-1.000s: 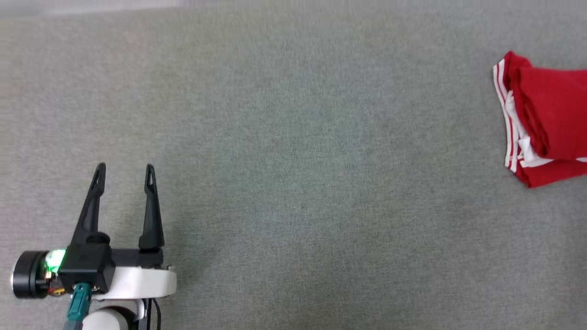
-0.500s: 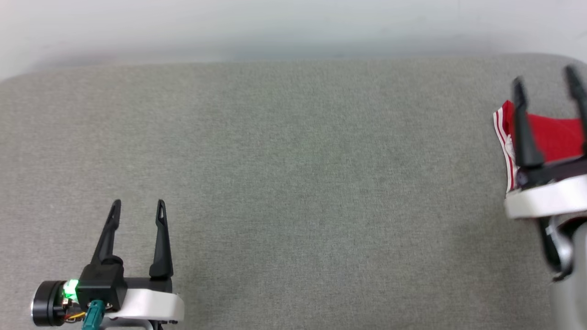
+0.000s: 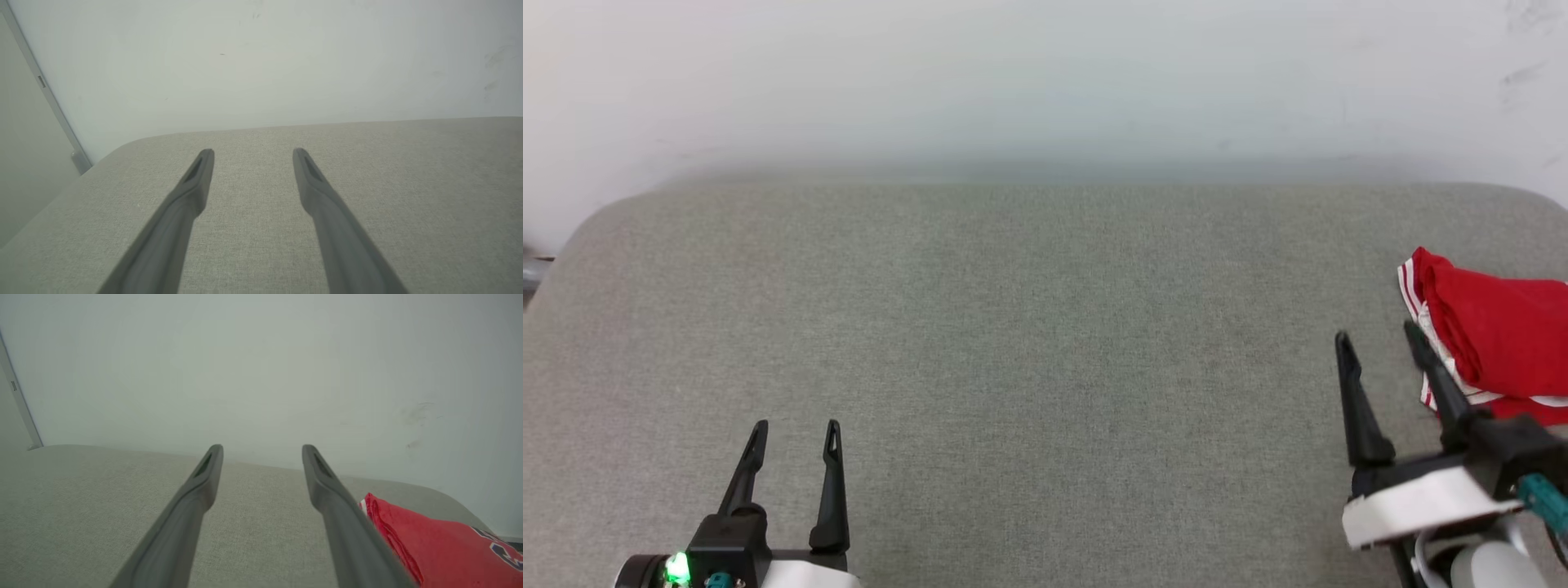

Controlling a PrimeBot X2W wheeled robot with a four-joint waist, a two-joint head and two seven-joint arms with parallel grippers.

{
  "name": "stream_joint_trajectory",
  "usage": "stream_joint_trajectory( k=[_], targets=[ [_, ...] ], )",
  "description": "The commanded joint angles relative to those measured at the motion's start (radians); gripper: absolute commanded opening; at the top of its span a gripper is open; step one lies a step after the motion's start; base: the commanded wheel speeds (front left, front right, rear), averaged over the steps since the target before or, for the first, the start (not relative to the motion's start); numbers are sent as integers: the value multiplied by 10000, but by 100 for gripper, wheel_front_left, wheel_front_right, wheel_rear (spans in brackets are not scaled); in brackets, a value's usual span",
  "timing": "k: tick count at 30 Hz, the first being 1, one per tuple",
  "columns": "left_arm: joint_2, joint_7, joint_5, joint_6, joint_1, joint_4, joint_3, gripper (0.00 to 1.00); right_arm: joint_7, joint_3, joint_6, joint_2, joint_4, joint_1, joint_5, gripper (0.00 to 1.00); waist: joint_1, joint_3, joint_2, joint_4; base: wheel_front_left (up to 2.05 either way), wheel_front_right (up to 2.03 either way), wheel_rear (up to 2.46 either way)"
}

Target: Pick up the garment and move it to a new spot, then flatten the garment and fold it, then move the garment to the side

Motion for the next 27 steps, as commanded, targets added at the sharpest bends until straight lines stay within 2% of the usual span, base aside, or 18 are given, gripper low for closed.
stream_joint_trajectory(
  k=[1, 11, 21, 22, 27],
  targets=[
    [-15, -21, -17, -45, 111, 17, 13, 100, -58, -28, -13, 89, -26, 242, 22, 100, 2, -119, 0, 44, 0, 0, 0],
    [-107, -21, 11, -228, 324, 177, 43, 100, -136, -389, -13, 406, -378, 1536, 70, 100, 2, -416, 0, 127, 0, 0, 0],
    [-149, -21, 50, -383, 353, 302, 157, 100, -136, -415, -13, 470, -495, 1933, 201, 100, 2, -452, 0, 87, 0, 0, 0],
    [-137, 0, 17, -364, 312, 304, 127, 0, -92, -414, 0, 418, -467, 1820, 156, 0, 2, -454, 0, 88, 0, 0, 0],
    [-174, 148, -262, -375, 297, 772, 126, 0, -16, -376, 2, 419, -125, 1910, 420, 0, 2, -454, 0, 86, 0, 0, 0]
  ],
)
